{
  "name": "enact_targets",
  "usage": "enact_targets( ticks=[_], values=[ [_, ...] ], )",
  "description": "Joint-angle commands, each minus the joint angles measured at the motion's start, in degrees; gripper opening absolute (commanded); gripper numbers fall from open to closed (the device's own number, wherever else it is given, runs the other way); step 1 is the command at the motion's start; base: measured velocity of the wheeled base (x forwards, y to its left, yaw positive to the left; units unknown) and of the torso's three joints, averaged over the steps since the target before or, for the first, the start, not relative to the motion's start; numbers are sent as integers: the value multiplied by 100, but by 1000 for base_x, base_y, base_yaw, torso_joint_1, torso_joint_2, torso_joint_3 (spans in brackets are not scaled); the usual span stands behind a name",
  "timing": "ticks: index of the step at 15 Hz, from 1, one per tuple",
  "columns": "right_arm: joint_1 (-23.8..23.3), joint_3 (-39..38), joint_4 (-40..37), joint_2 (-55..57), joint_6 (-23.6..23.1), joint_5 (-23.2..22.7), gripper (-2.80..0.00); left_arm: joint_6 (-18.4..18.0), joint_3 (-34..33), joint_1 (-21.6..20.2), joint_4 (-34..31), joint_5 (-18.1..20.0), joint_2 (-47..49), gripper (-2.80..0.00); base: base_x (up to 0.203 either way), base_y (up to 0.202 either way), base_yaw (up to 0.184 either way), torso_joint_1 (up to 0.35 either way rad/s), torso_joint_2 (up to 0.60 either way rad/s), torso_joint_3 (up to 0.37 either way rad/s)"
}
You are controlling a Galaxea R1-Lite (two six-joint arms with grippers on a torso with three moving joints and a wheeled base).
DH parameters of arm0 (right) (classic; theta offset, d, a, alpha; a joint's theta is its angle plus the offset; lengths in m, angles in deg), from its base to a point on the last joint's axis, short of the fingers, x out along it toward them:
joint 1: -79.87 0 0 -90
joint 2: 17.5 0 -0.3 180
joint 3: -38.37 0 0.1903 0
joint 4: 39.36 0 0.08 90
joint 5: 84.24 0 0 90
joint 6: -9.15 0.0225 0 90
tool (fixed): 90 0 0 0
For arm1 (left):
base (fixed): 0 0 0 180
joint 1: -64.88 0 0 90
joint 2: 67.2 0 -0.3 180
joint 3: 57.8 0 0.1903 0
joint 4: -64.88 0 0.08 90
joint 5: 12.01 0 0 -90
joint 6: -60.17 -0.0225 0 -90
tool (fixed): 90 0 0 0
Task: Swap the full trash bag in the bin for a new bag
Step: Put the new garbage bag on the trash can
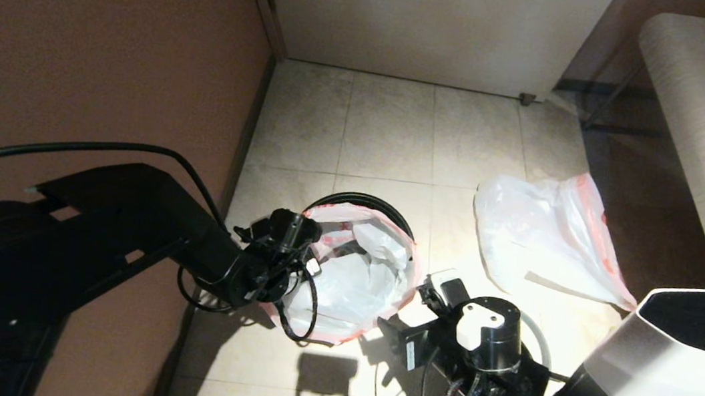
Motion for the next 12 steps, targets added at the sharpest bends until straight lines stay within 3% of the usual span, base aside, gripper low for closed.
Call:
enact_targets(
  ticks=[1, 5, 6, 9, 12],
  values=[
    [-2, -323, 44, -516, 160, -83, 0, 28, 19, -18, 14, -20, 130, -280, 0, 0, 0, 0, 0, 0],
    [89, -705, -5, -1073, 338, -457, 0, 20, 124, -35, 5, 6, 227, -280, 0, 0, 0, 0, 0, 0],
    [127, -597, -59, -1015, 297, -457, -280, 20, 124, -26, -3, 33, 227, -280, 0, 0, 0, 0, 0, 0],
    [167, 292, -851, -710, 207, -459, -280, 26, 107, -18, 7, 85, 262, -280, 0, 0, 0, 0, 0, 0],
    [-69, 1132, -1533, -125, 11, -446, -280, 54, 4, -93, 115, 580, 187, -280, 0, 0, 0, 0, 0, 0]
  ],
)
